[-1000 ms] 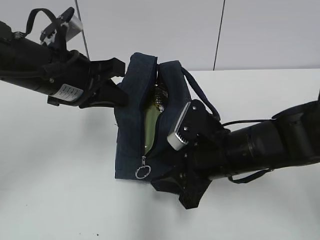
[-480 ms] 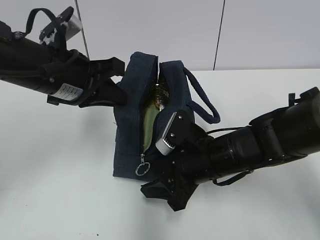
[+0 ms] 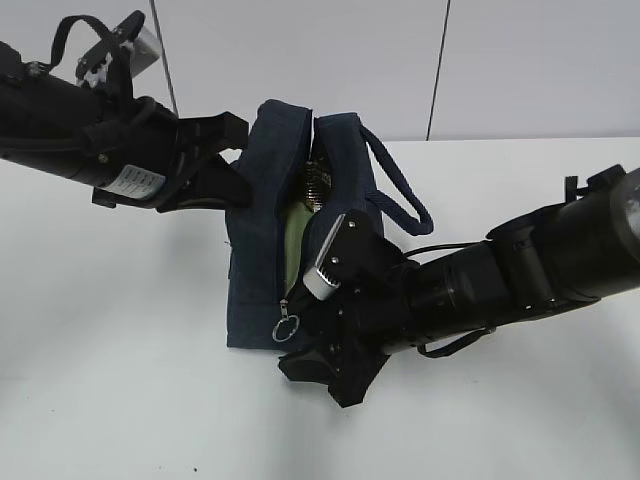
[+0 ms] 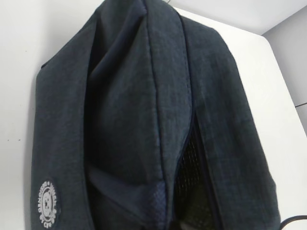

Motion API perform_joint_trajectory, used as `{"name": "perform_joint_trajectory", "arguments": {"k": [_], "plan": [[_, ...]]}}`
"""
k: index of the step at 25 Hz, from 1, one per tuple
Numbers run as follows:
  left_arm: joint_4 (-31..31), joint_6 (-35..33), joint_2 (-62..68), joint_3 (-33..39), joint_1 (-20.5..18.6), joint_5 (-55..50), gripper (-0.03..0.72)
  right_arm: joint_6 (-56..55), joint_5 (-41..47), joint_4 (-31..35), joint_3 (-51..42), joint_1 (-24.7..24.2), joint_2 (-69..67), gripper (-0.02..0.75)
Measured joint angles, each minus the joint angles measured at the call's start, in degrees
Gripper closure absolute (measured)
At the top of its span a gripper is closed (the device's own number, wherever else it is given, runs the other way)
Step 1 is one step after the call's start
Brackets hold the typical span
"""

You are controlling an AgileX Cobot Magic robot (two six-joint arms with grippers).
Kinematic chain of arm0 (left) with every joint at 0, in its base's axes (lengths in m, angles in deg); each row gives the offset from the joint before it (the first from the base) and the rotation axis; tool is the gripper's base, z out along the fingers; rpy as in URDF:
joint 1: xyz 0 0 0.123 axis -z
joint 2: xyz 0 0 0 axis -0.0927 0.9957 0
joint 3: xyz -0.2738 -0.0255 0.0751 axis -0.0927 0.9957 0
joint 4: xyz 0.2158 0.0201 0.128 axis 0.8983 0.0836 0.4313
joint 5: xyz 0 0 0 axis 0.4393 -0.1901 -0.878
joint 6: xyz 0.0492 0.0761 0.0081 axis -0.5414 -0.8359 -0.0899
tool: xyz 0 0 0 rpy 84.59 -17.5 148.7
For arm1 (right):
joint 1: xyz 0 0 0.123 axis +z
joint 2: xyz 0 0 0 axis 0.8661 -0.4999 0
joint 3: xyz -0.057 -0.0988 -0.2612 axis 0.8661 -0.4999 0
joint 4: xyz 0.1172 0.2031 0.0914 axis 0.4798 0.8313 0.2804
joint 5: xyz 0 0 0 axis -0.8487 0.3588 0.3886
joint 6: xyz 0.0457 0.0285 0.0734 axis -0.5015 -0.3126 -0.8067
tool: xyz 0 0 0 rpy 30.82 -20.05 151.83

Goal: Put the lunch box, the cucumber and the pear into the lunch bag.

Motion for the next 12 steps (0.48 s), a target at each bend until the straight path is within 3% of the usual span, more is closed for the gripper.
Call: {"name": "perform_joint_trajectory", "arguments": {"k": [12], "plan": [[-0.6, 0.0, 0.0, 0.0, 0.0, -0.2, 0.703, 0.0, 3.0, 0.0, 0.0, 0.0, -0.1, 0.277]]}}
